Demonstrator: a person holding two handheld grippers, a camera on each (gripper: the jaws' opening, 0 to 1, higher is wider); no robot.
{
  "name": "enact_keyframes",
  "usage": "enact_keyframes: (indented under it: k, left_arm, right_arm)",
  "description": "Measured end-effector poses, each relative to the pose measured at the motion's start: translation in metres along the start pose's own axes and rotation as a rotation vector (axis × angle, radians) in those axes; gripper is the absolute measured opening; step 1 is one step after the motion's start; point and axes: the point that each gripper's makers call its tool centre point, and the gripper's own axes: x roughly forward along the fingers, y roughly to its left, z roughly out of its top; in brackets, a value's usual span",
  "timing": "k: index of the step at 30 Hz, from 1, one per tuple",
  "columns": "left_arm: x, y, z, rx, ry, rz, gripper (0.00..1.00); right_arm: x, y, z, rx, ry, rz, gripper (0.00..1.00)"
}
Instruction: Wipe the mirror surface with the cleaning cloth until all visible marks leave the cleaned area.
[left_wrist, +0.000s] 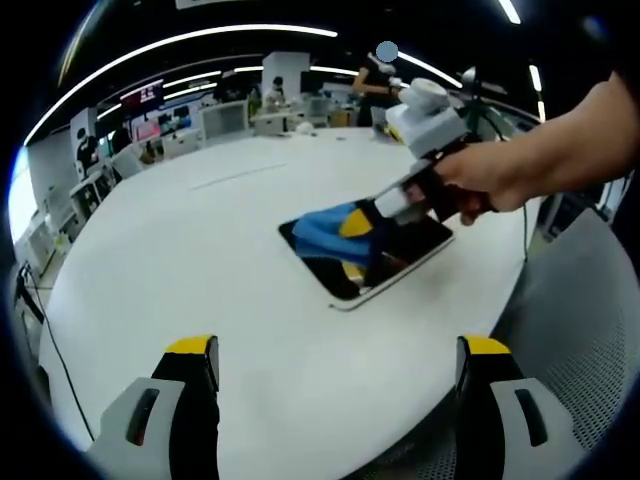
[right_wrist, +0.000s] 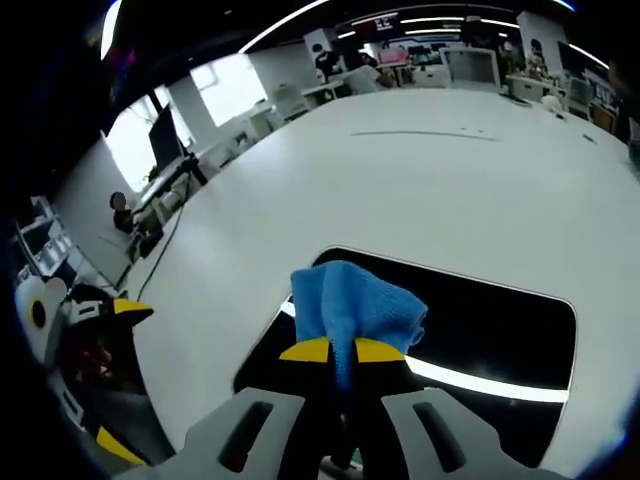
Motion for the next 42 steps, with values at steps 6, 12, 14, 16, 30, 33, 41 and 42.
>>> enact_keyframes:
  k: [6, 12, 14, 16, 30, 33, 41, 42]
  left_arm:
    - [0.000, 0.000, 0.000, 0.000, -0.001, 0.001, 0.99]
    - [0.000, 0.001, 0.000, 0.000, -0.002, 0.003, 0.99]
    - [0.000, 0.001, 0.000, 0.000, -0.002, 0.003, 0.99]
    - [0.000, 0.001, 0.000, 0.000, -0.002, 0.004, 0.99]
    - [0.000, 0.001, 0.000, 0.001, -0.002, 0.004, 0.99]
    - [0.000, 0.001, 0.000, 0.000, -0.003, 0.004, 0.99]
    - [0.000, 0.002, 0.000, 0.001, -0.001, 0.006, 0.99]
    - [0.000, 0.002, 0.000, 0.001, -0.001, 0.006, 0.99]
  right_arm:
    - [-0.005, -0.009, -0.002, 0.001, -0.002, -0.010, 0.02]
    - [-0.012, -0.019, -0.004, 0.003, -0.005, -0.023, 0.01]
    - [-0.014, -0.022, -0.005, 0.005, -0.006, -0.027, 0.01]
    - [-0.017, -0.027, -0.005, 0.009, -0.008, -0.030, 0.01]
    - [-0.032, -0.053, -0.012, 0.021, -0.006, -0.053, 0.01]
    - [-0.036, -0.057, -0.013, 0.023, -0.005, -0.057, 0.01]
    - [-0.042, -0.069, -0.016, 0.031, -0.004, -0.068, 0.01]
    - [-0.044, -0.072, -0.017, 0.031, -0.003, -0.070, 0.01]
